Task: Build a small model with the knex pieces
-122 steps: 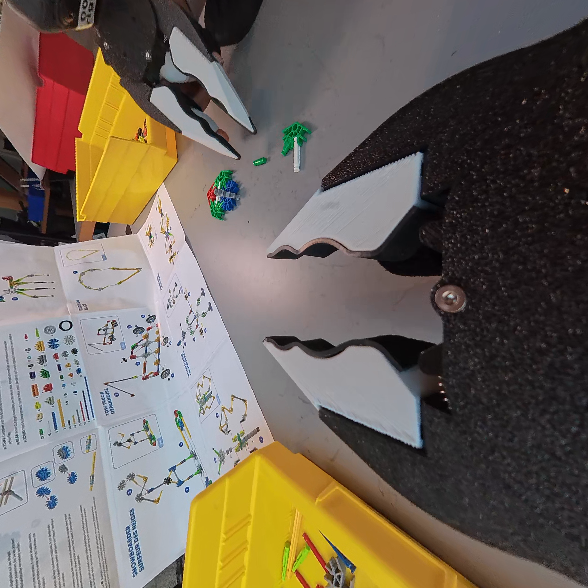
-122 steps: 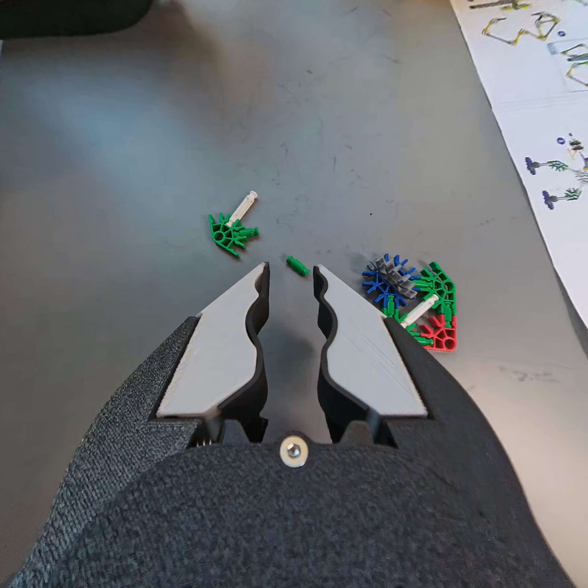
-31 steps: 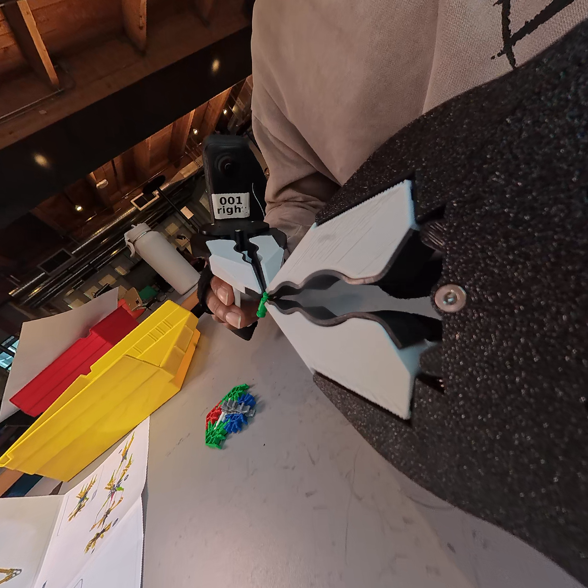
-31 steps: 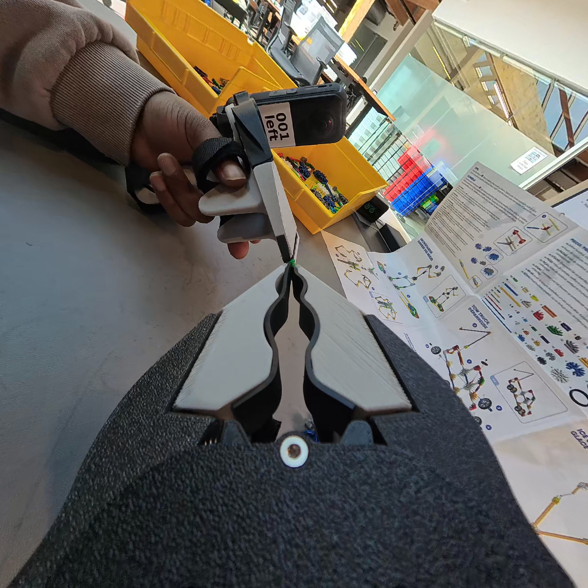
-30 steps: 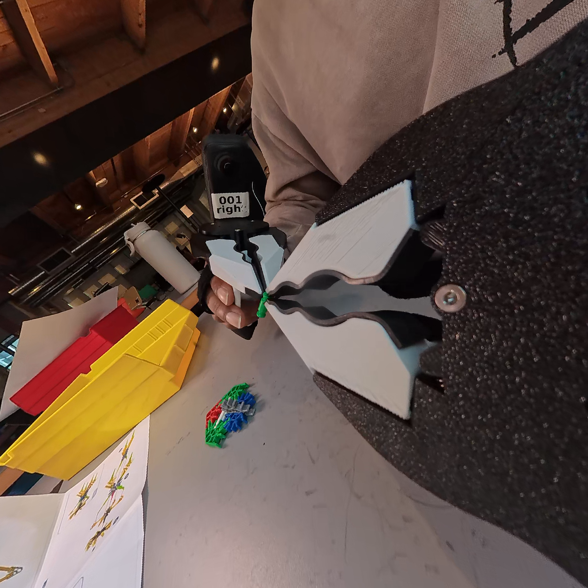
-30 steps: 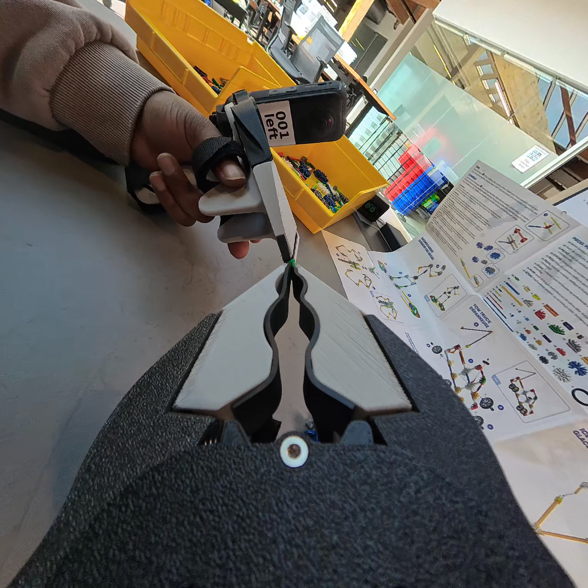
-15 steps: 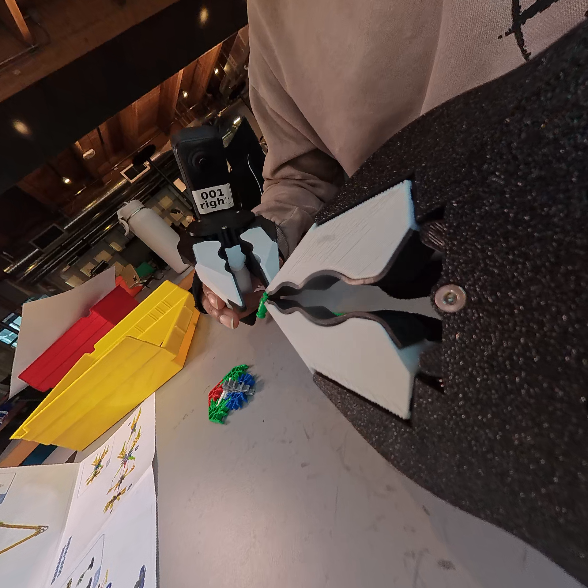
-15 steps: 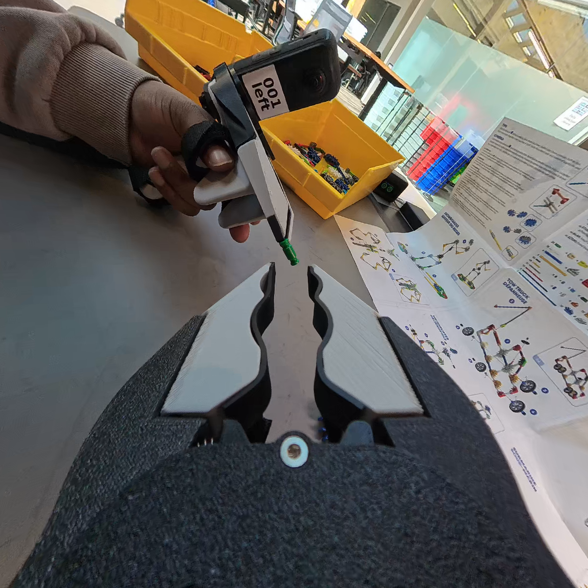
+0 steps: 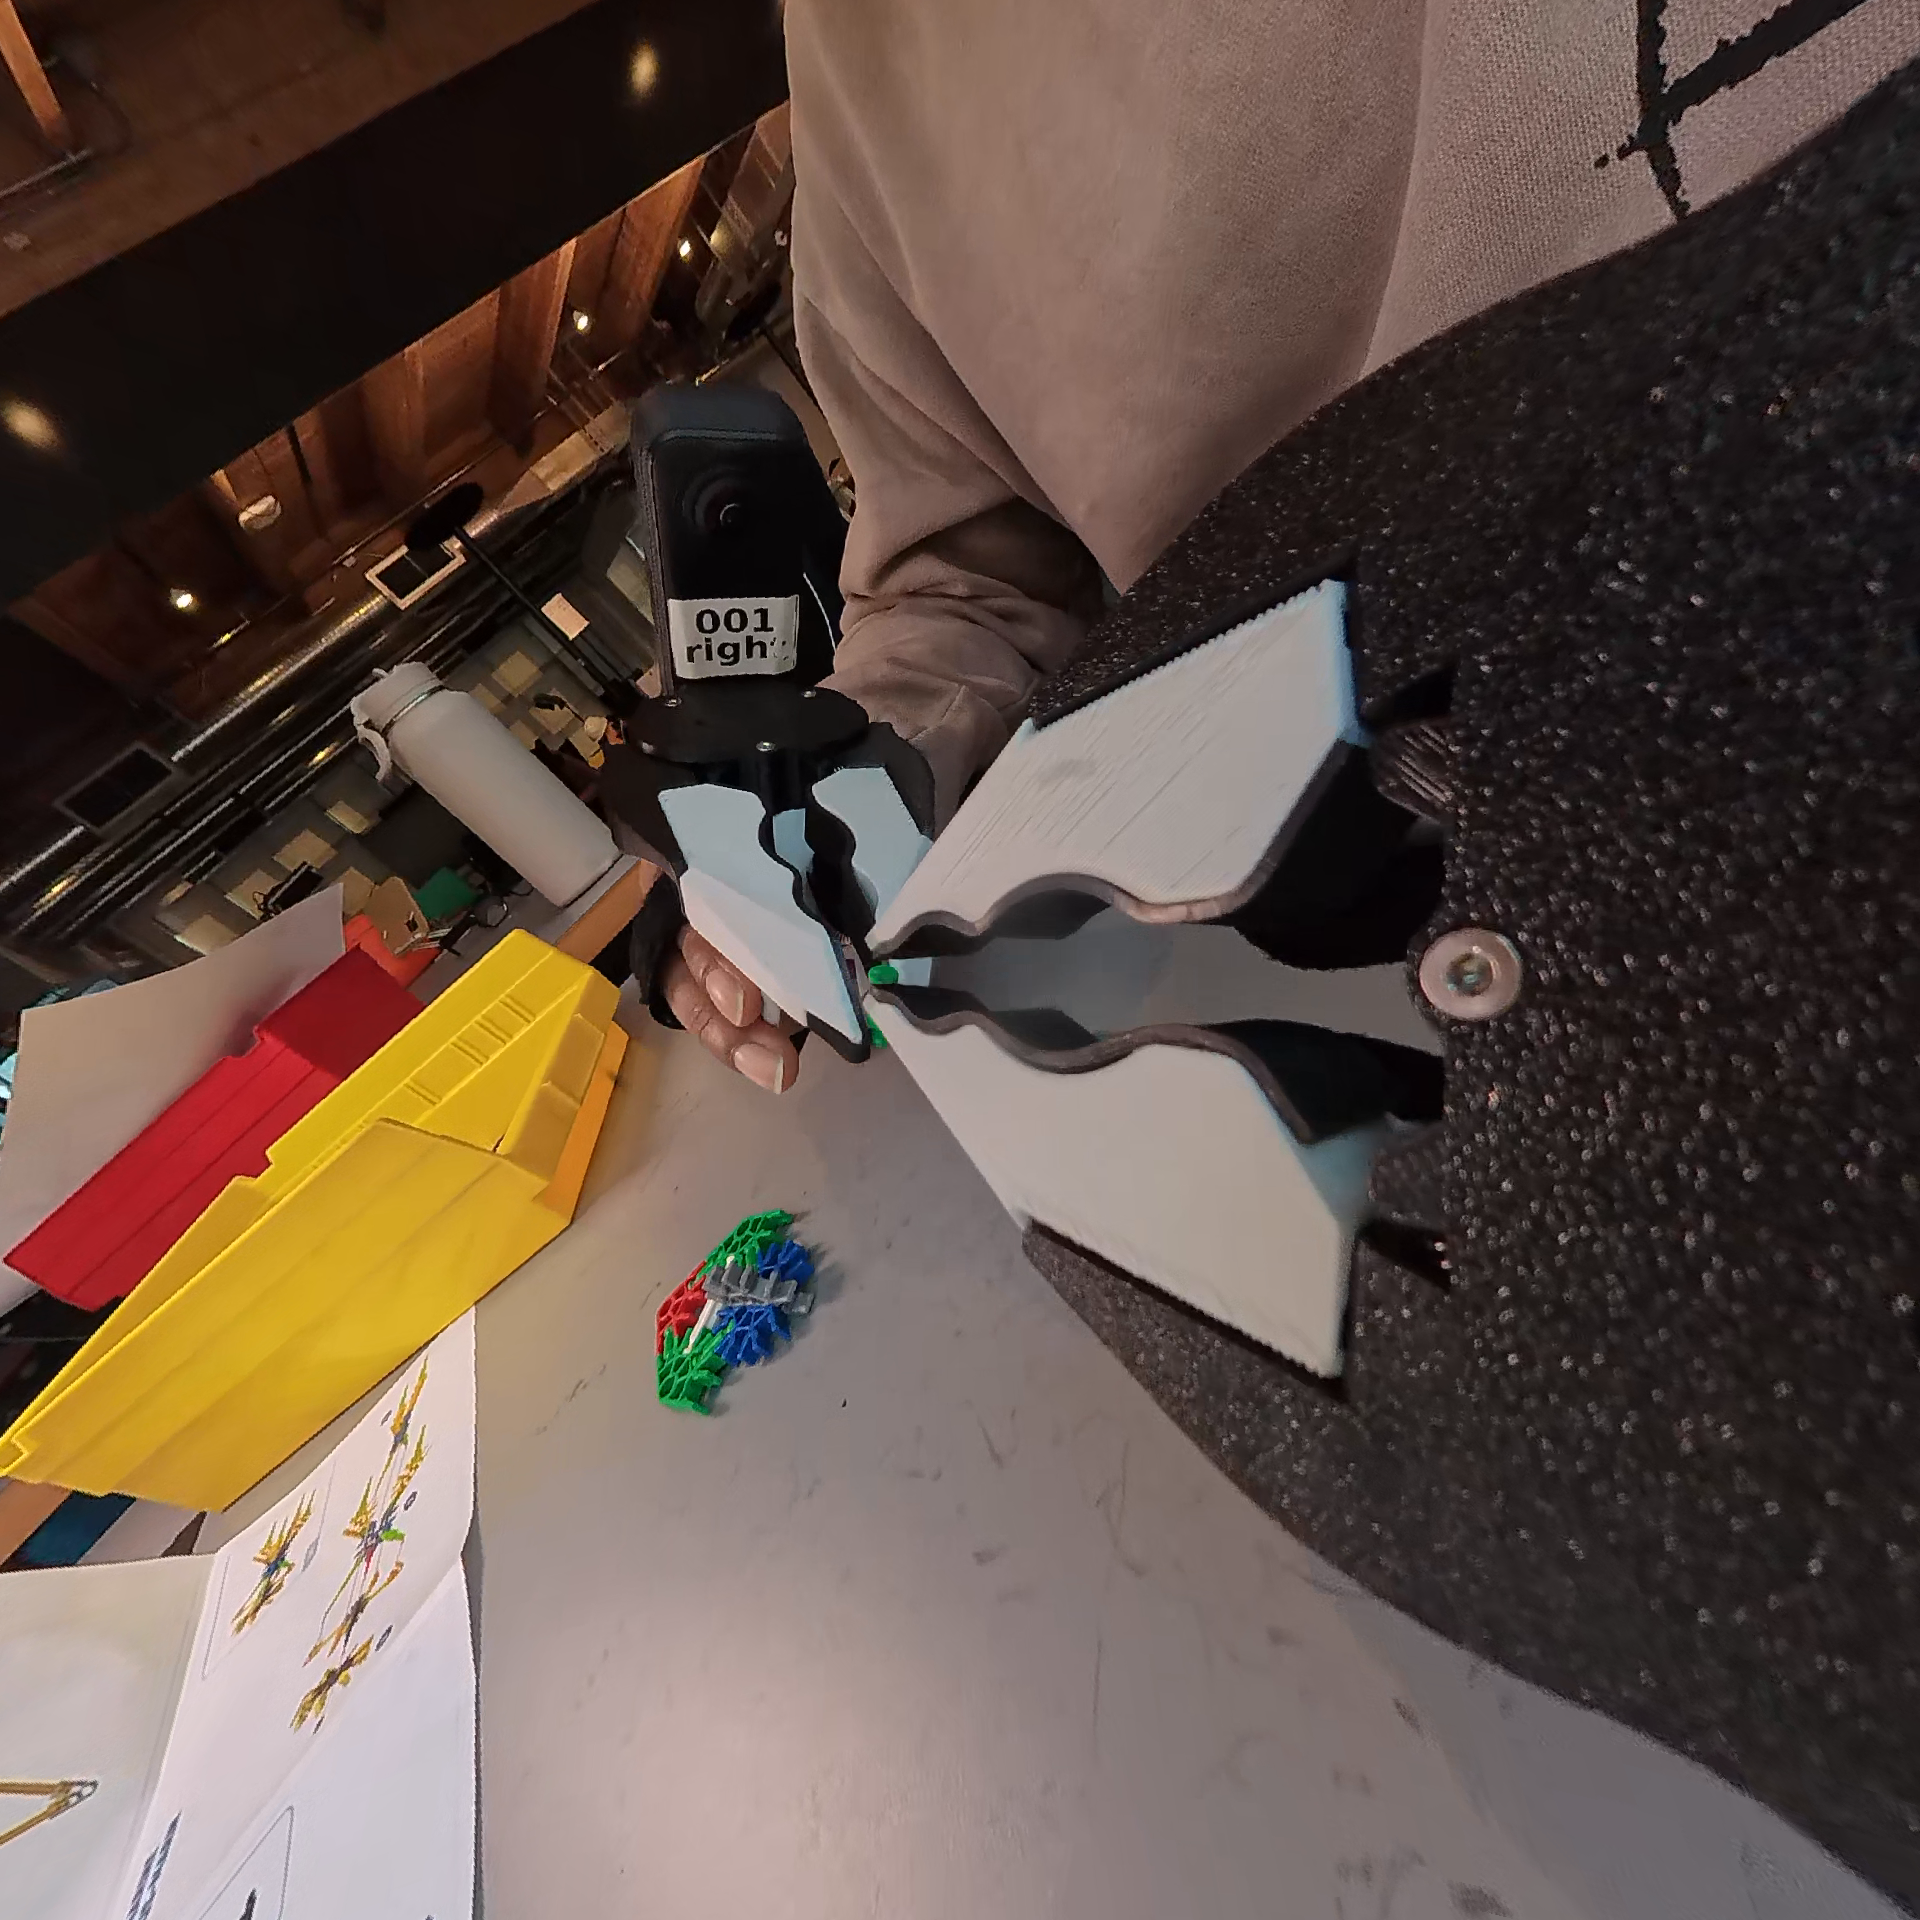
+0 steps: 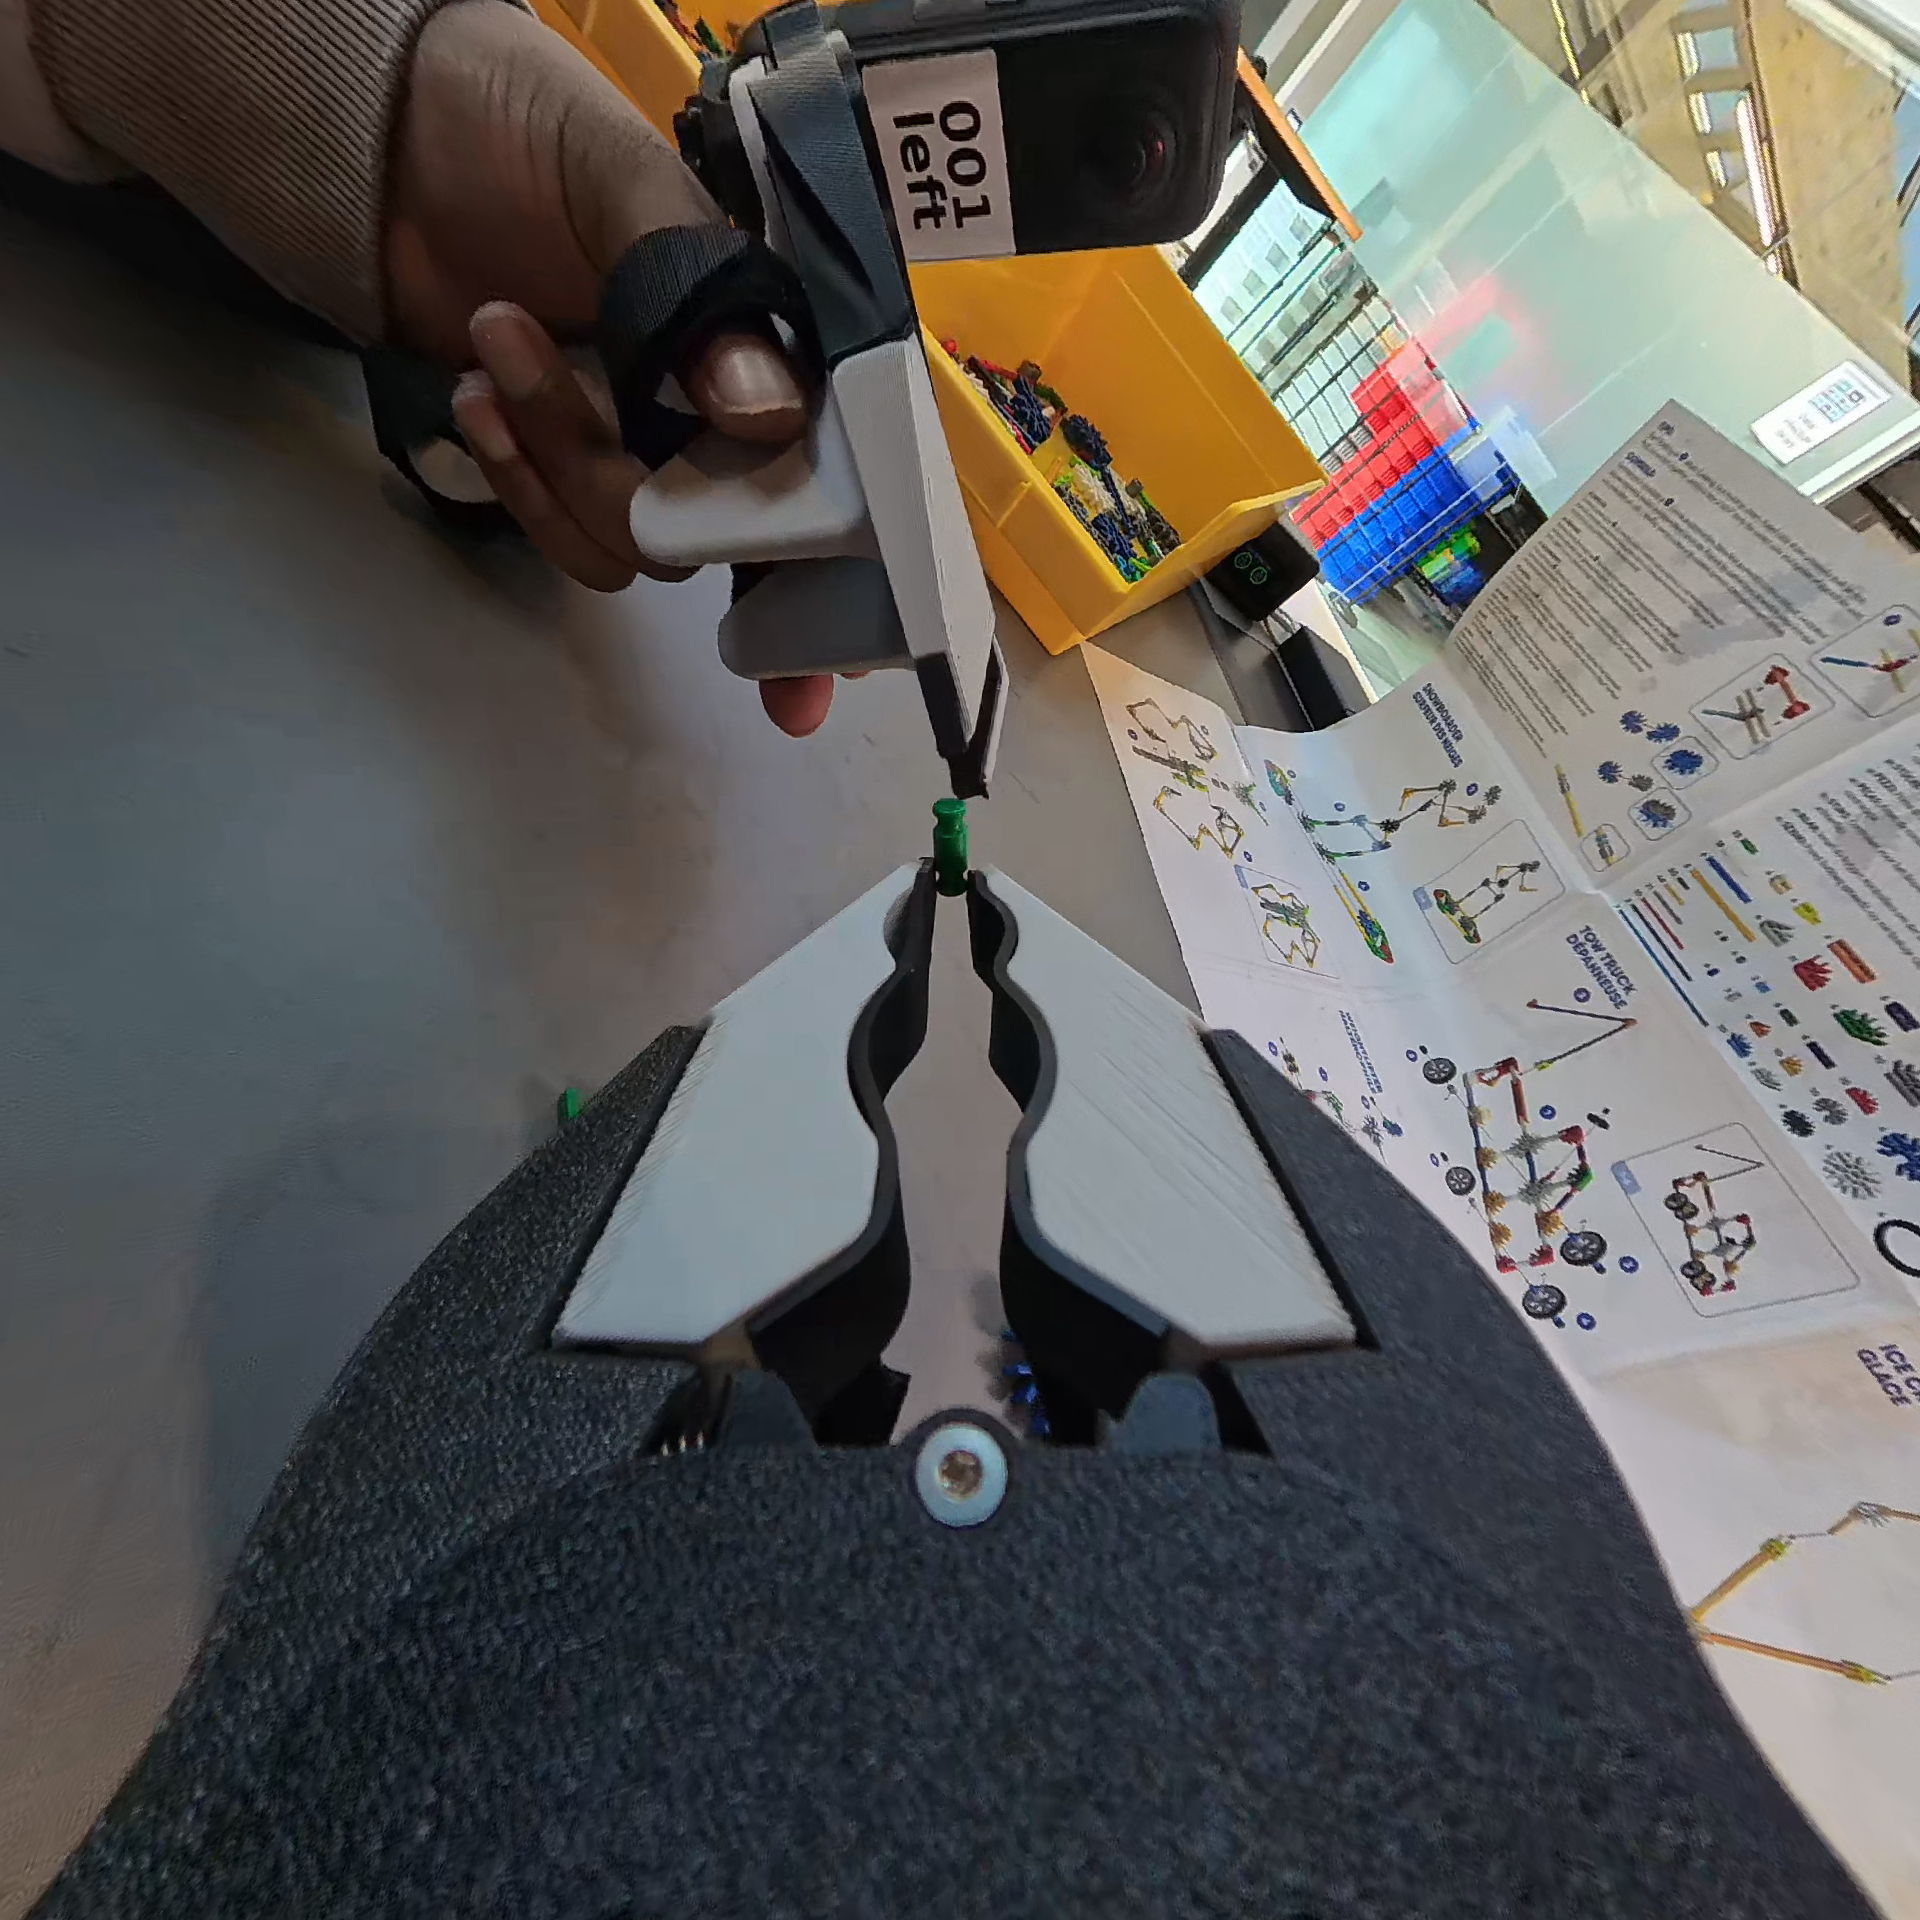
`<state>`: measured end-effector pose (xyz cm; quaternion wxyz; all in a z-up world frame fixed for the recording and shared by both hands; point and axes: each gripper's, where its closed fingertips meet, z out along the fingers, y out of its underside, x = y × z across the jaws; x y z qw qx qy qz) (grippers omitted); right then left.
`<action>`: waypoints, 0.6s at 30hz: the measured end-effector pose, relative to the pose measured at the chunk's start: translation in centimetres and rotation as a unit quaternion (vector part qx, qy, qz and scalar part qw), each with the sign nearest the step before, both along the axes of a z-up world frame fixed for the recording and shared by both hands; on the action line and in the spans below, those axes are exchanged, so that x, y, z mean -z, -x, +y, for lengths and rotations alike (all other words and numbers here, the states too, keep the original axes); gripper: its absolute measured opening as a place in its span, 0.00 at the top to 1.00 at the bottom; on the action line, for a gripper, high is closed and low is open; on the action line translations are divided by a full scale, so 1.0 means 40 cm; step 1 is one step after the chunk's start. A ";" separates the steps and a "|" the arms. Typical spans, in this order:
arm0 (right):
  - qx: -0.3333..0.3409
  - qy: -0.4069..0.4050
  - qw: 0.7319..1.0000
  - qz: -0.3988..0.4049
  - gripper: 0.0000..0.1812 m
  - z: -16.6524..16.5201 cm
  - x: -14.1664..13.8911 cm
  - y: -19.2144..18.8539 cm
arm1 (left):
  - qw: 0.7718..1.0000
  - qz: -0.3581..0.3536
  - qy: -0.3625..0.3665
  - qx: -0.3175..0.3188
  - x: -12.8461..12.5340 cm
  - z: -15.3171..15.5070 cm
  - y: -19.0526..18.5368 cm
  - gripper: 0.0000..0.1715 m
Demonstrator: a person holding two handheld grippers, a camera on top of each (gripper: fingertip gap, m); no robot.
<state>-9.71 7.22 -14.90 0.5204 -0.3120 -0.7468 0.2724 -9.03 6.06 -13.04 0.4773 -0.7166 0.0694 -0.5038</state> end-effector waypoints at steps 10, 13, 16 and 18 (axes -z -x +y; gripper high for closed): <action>0.010 -0.002 1.000 0.002 0.98 -0.016 0.006 0.012 | 0.997 0.072 -0.011 -0.022 0.020 0.005 -0.007 0.95; 0.013 0.001 1.000 0.000 0.98 -0.016 0.009 0.014 | 0.996 0.084 -0.010 -0.025 0.024 0.004 -0.003 0.95; 0.015 0.003 1.000 0.003 0.98 -0.016 0.008 0.015 | 0.994 0.104 -0.018 -0.033 0.023 0.004 0.005 0.97; 0.011 0.021 1.000 0.007 0.97 -0.021 0.003 0.014 | 0.992 0.117 -0.028 -0.036 0.018 0.001 0.009 0.98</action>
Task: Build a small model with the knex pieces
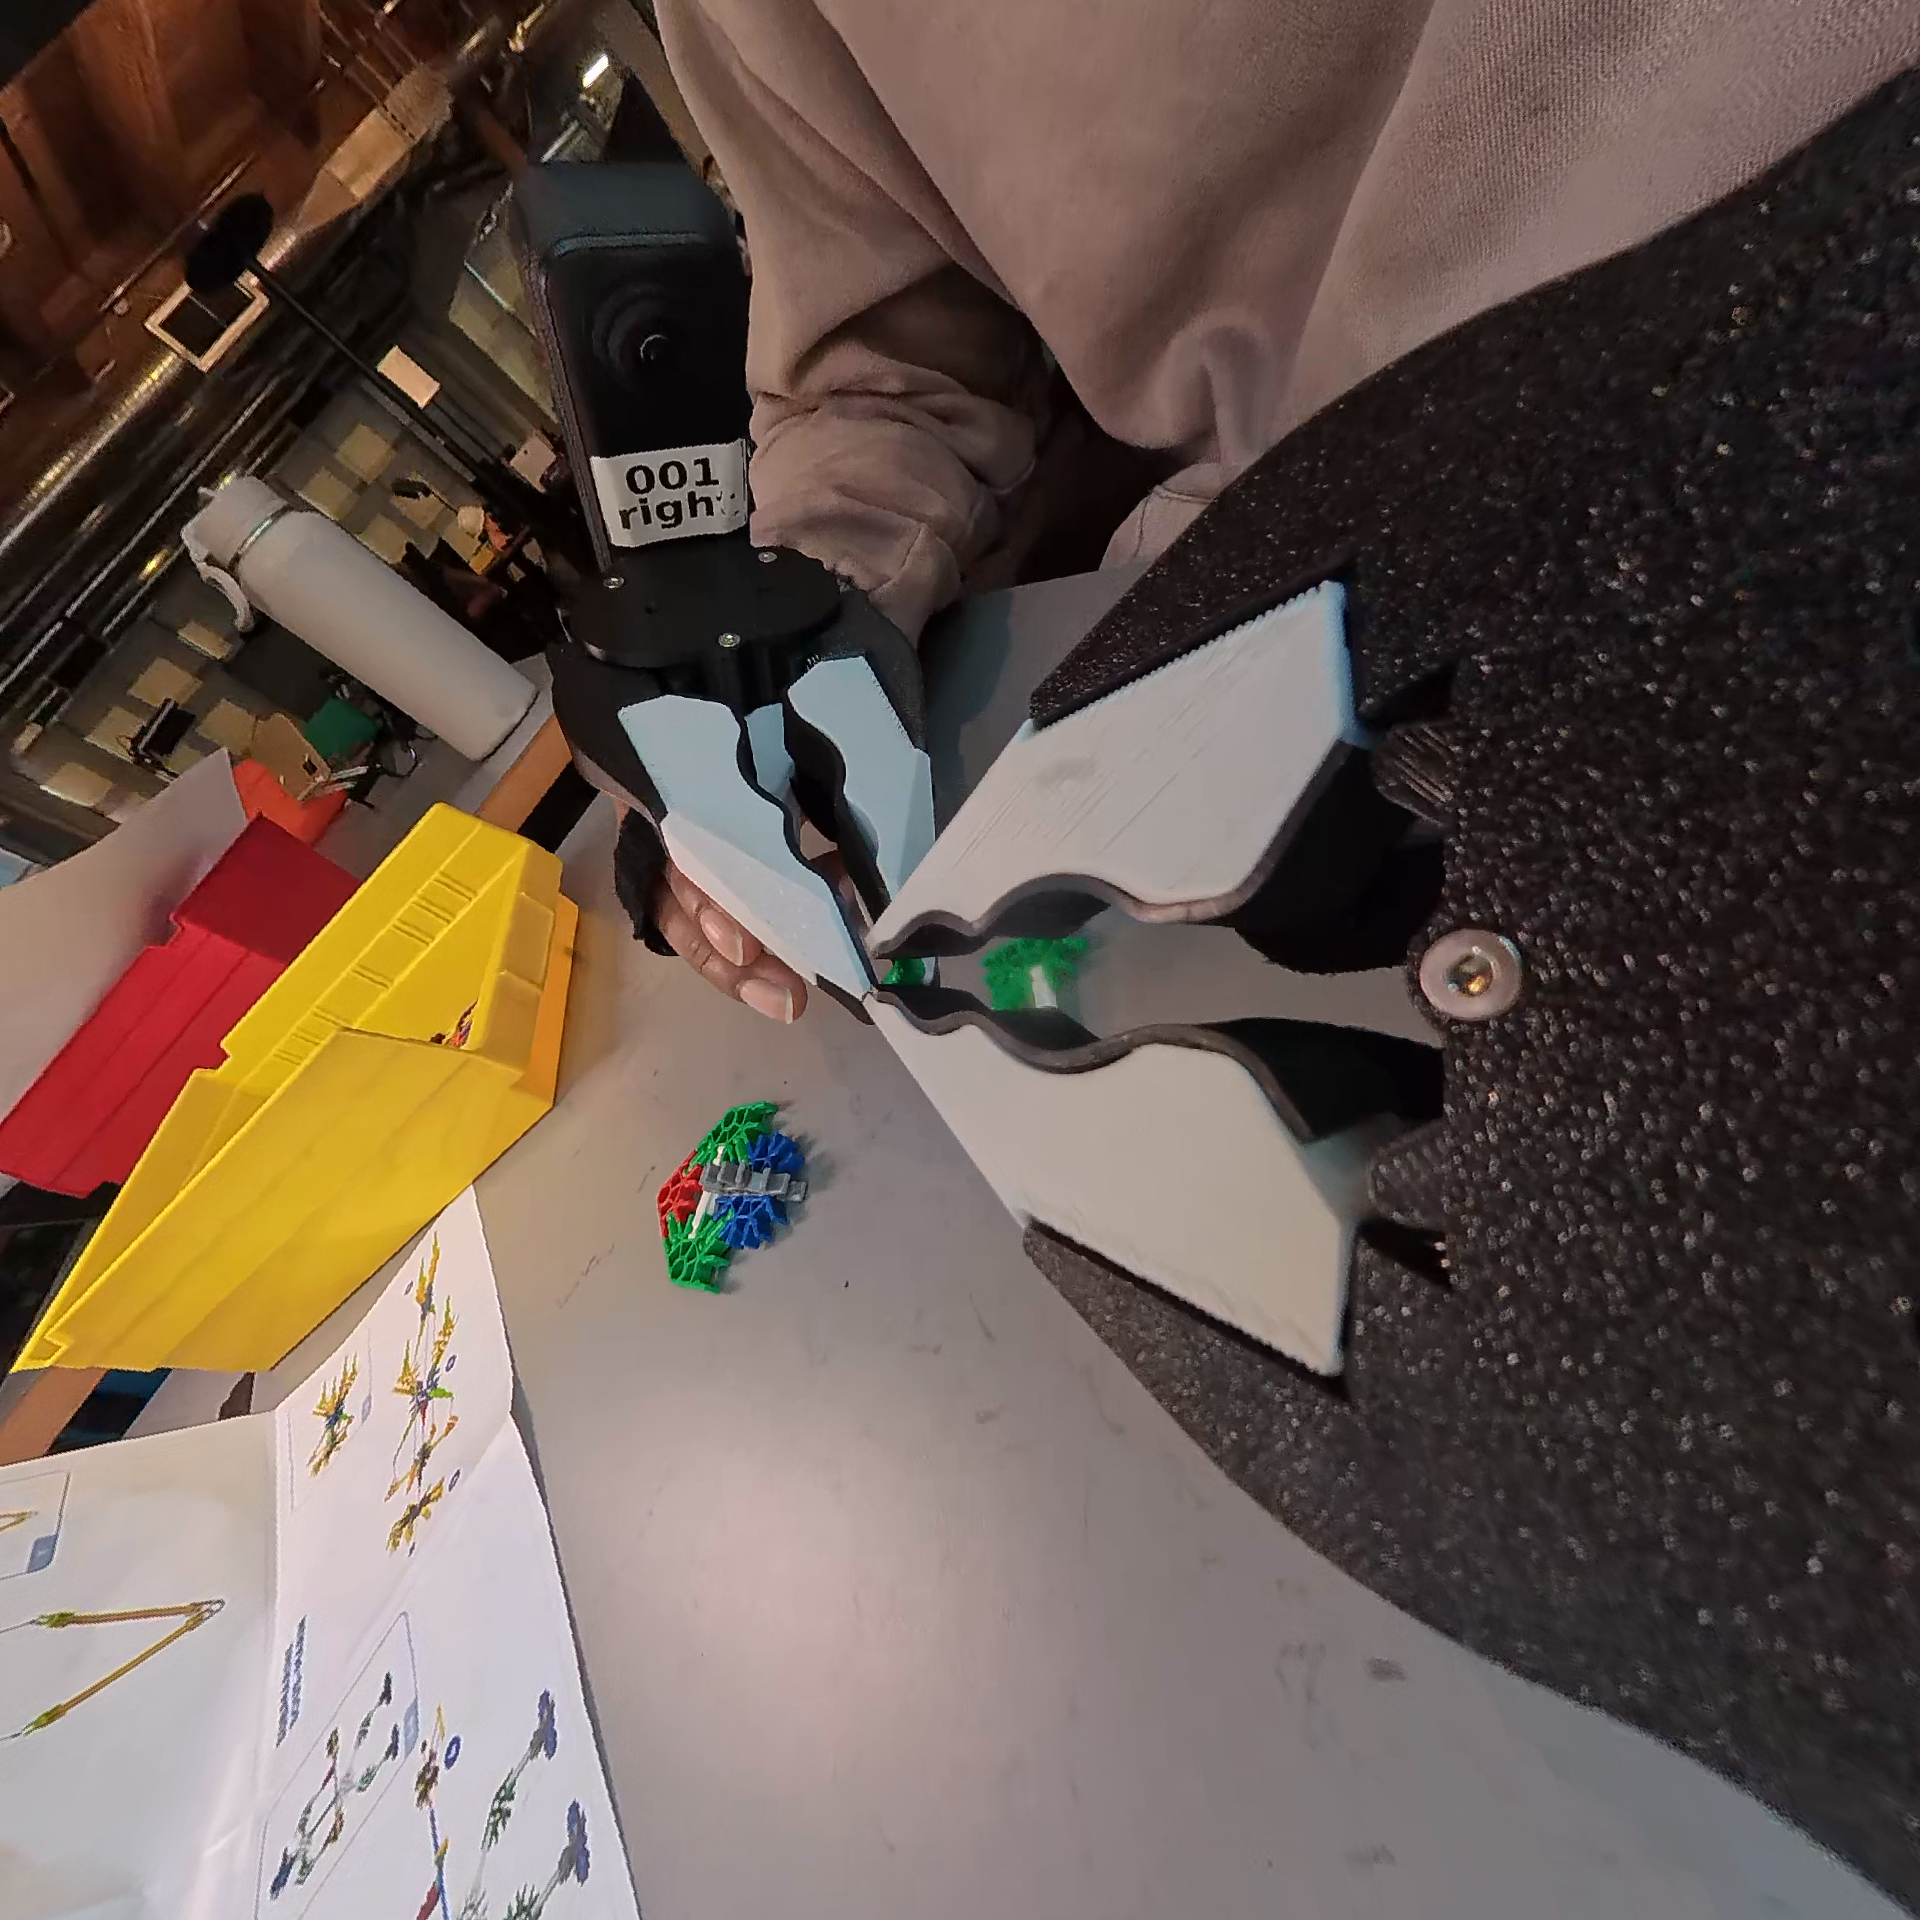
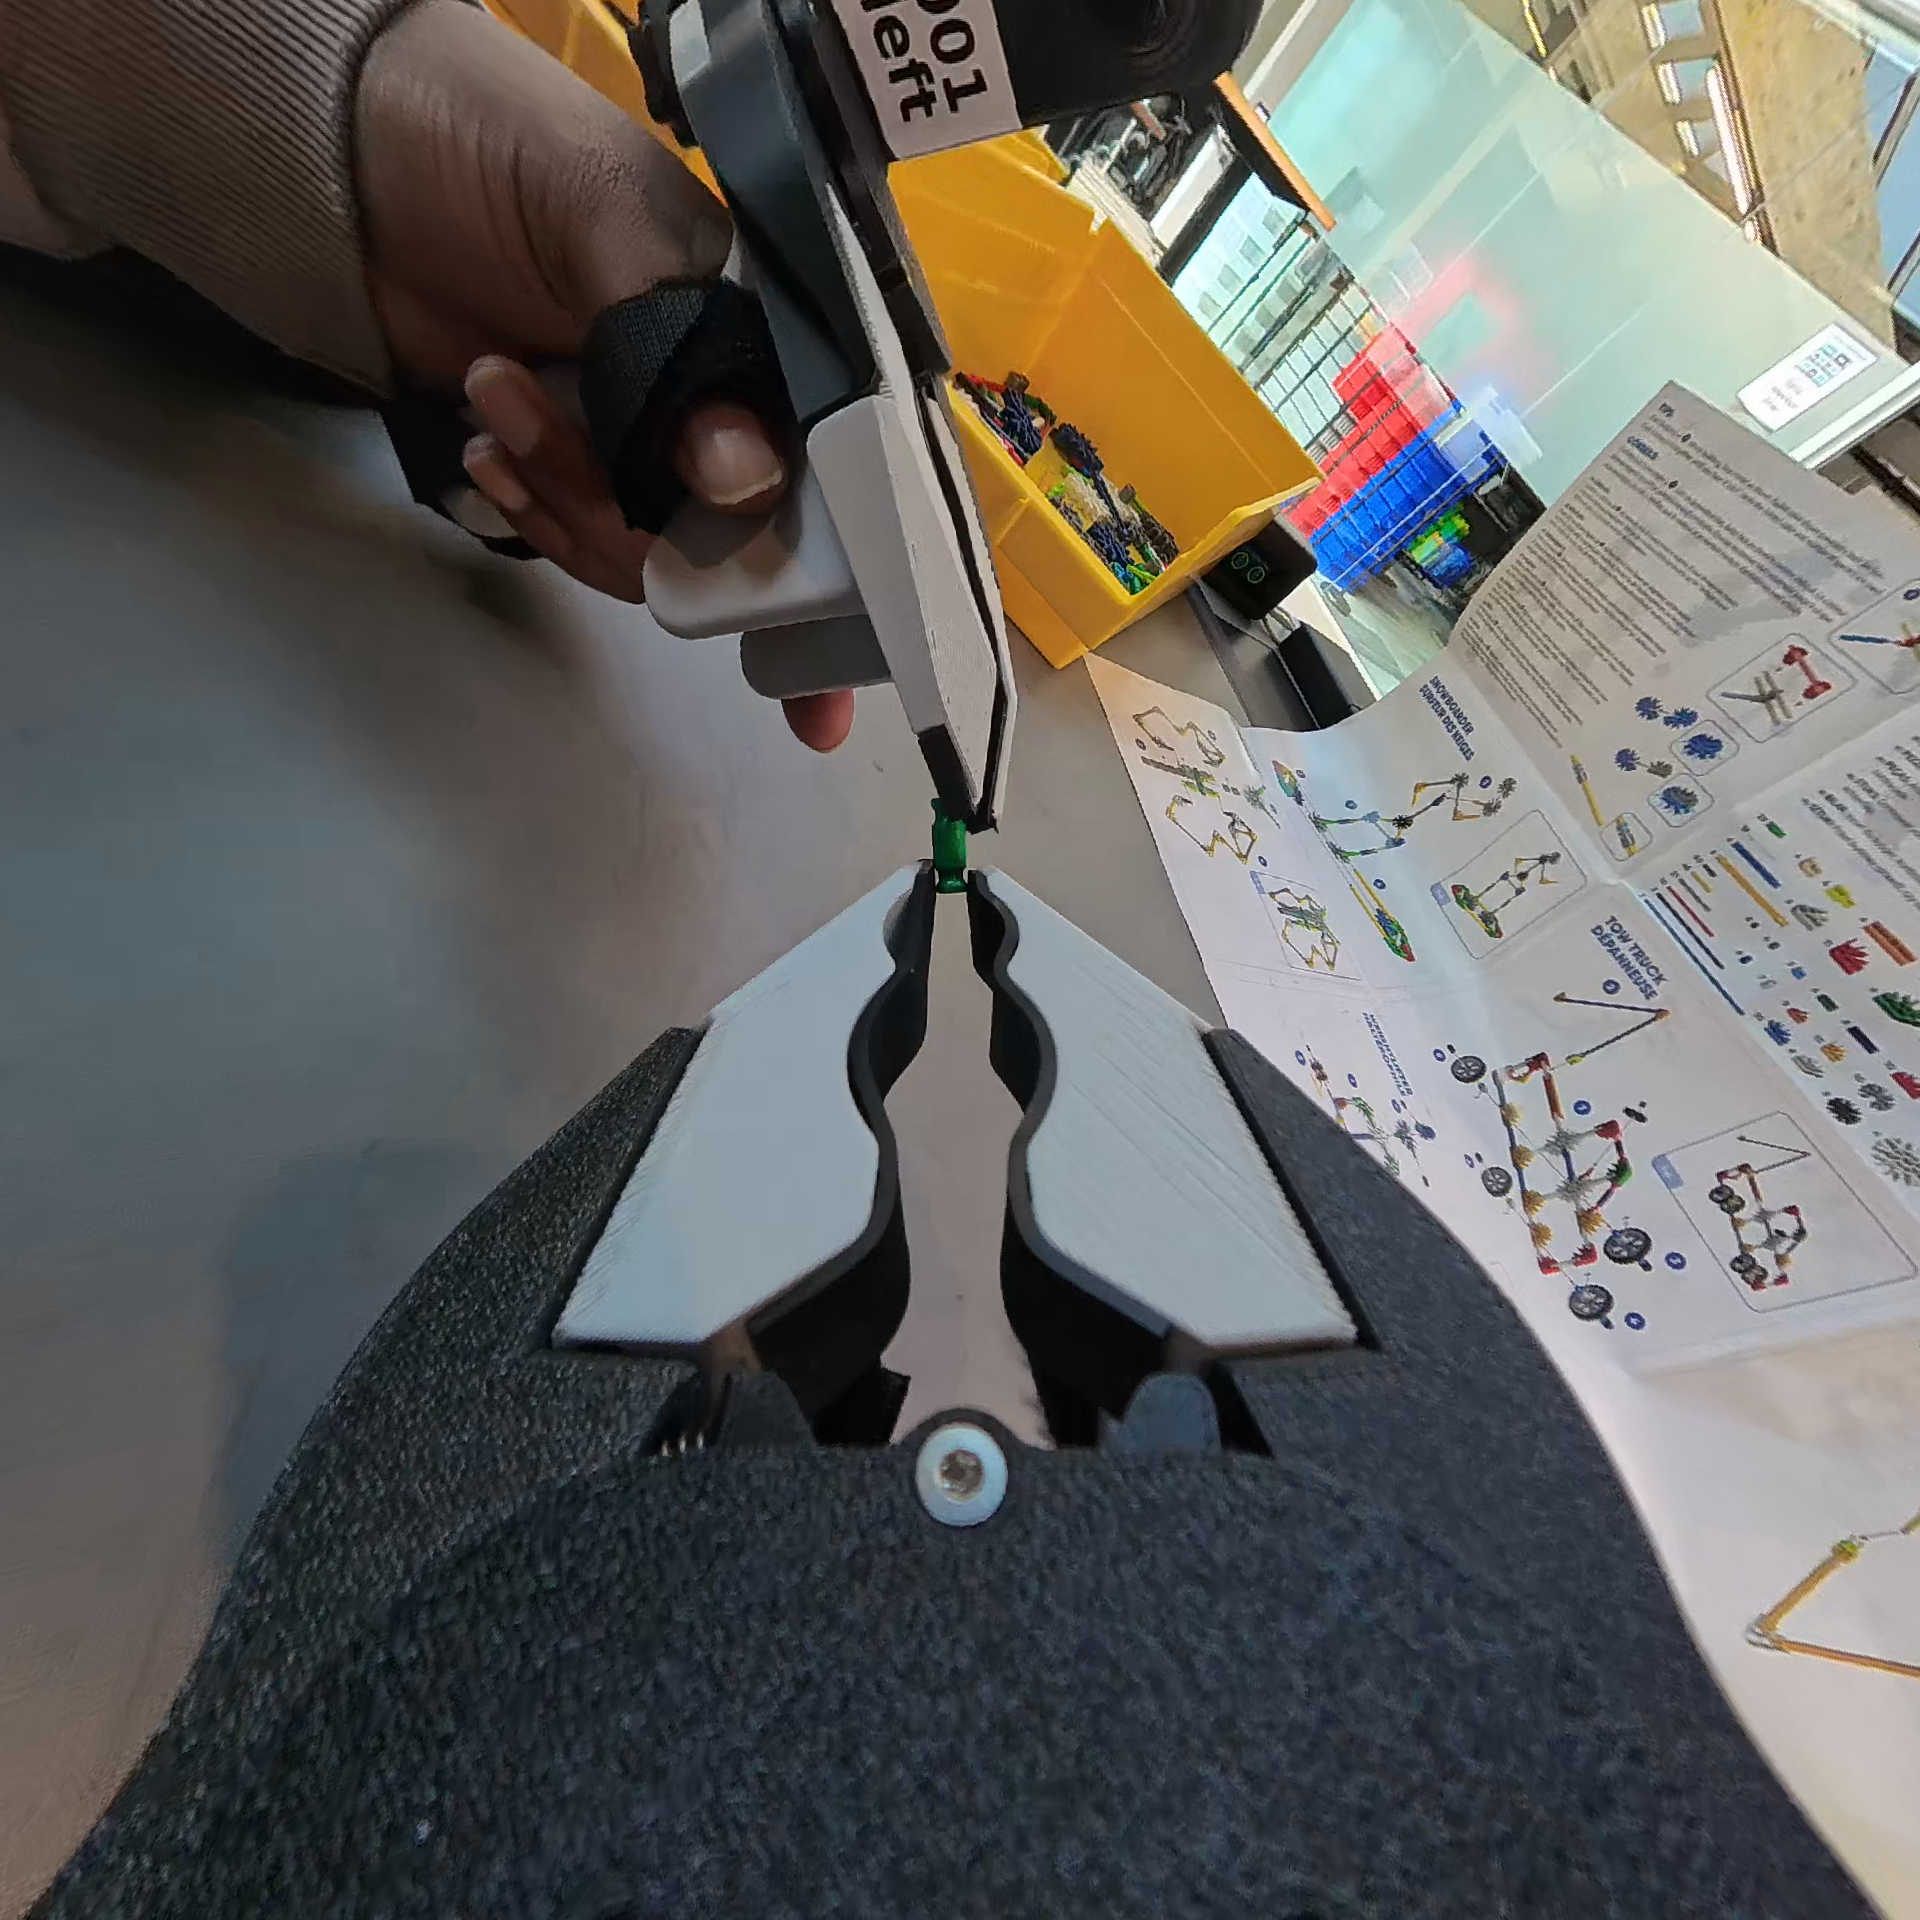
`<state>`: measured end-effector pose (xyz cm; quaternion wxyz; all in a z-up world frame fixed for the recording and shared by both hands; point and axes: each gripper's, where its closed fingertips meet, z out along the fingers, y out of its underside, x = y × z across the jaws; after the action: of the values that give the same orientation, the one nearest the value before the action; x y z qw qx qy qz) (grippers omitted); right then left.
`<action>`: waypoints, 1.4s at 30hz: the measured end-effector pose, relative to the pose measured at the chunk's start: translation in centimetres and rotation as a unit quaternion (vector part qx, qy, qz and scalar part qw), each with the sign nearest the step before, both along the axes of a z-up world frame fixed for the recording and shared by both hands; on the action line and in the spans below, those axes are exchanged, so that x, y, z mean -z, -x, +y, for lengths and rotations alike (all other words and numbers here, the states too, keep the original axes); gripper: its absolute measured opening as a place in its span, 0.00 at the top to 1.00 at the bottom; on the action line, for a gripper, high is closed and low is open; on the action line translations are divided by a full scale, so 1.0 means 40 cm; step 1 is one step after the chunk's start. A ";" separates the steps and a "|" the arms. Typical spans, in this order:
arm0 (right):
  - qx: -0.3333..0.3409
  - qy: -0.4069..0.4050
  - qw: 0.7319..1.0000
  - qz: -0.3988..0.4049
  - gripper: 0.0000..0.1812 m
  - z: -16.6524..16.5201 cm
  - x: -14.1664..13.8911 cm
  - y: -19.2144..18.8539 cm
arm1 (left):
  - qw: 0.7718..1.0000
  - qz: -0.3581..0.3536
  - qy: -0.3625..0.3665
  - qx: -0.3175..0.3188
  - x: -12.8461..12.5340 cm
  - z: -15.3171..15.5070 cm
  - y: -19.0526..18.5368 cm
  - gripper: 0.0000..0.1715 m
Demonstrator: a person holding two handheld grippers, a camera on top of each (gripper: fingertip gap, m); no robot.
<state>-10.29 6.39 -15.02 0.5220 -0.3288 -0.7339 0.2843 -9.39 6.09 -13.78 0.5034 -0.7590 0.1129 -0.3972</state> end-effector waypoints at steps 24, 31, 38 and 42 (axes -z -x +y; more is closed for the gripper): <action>-0.033 0.029 0.999 0.028 0.98 -0.033 -0.034 -0.010 | 0.999 -0.014 -0.020 0.046 -0.011 -0.021 -0.013 0.95; -0.031 0.020 0.999 0.037 0.98 -0.034 -0.042 -0.013 | 0.999 -0.013 -0.026 0.042 -0.017 -0.023 -0.016 0.94; -0.020 0.024 0.999 0.042 0.97 -0.031 -0.040 -0.004 | 0.999 0.006 -0.027 0.030 -0.020 -0.027 -0.005 0.96; -0.010 0.072 0.996 0.060 0.88 -0.015 -0.068 -0.003 | 0.997 0.042 -0.066 -0.007 -0.054 -0.021 0.025 0.98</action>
<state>-10.17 5.78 -12.28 0.5373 -0.3402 -0.6819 0.3613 -10.37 5.24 -11.62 0.5497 -0.7411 0.1547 -0.3530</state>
